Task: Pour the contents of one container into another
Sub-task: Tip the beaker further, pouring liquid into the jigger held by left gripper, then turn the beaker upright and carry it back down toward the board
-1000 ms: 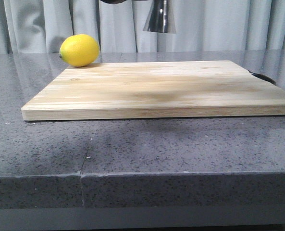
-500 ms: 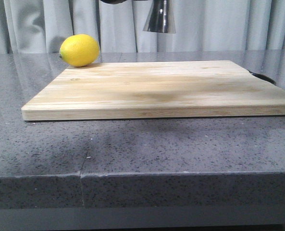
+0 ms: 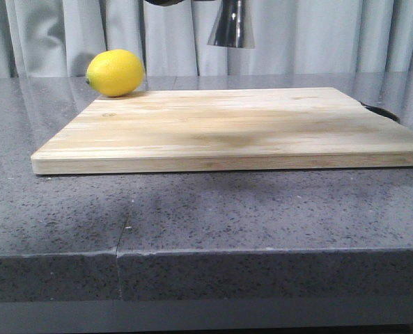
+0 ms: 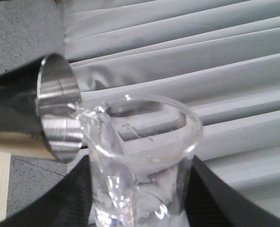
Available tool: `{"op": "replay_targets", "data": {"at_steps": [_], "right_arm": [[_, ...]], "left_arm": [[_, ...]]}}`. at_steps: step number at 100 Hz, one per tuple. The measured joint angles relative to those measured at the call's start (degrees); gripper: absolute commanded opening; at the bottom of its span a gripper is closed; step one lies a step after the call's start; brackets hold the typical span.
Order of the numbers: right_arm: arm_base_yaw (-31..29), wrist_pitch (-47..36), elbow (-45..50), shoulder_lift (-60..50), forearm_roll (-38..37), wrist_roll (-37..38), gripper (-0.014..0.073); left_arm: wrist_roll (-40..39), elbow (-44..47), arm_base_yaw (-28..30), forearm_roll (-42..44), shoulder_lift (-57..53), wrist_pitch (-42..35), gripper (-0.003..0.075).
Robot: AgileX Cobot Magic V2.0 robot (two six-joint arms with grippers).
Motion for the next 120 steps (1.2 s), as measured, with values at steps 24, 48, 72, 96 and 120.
{"op": "replay_targets", "data": {"at_steps": [24, 48, 72, 96, 120], "right_arm": [[0.0, 0.0, 0.0, 0.0, 0.0, -1.2, 0.0253], [0.0, -0.1, 0.0, 0.0, 0.0, -2.9, 0.0253], [0.0, -0.1, 0.0, 0.0, 0.0, -3.2, 0.0253], [0.0, -0.1, 0.0, 0.0, 0.0, -4.7, 0.0253], [0.0, -0.1, 0.0, 0.0, 0.0, -5.4, 0.0253]], "left_arm": [[0.0, 0.0, 0.0, 0.0, 0.0, 0.0, -0.0013], [0.0, 0.0, 0.0, 0.0, 0.0, 0.0, -0.0013], [0.0, 0.0, 0.0, 0.0, 0.0, 0.1, -0.0013], [0.0, 0.0, 0.0, 0.0, 0.0, 0.1, -0.0013], [0.0, 0.0, 0.0, 0.0, 0.0, 0.1, -0.0013]]}}
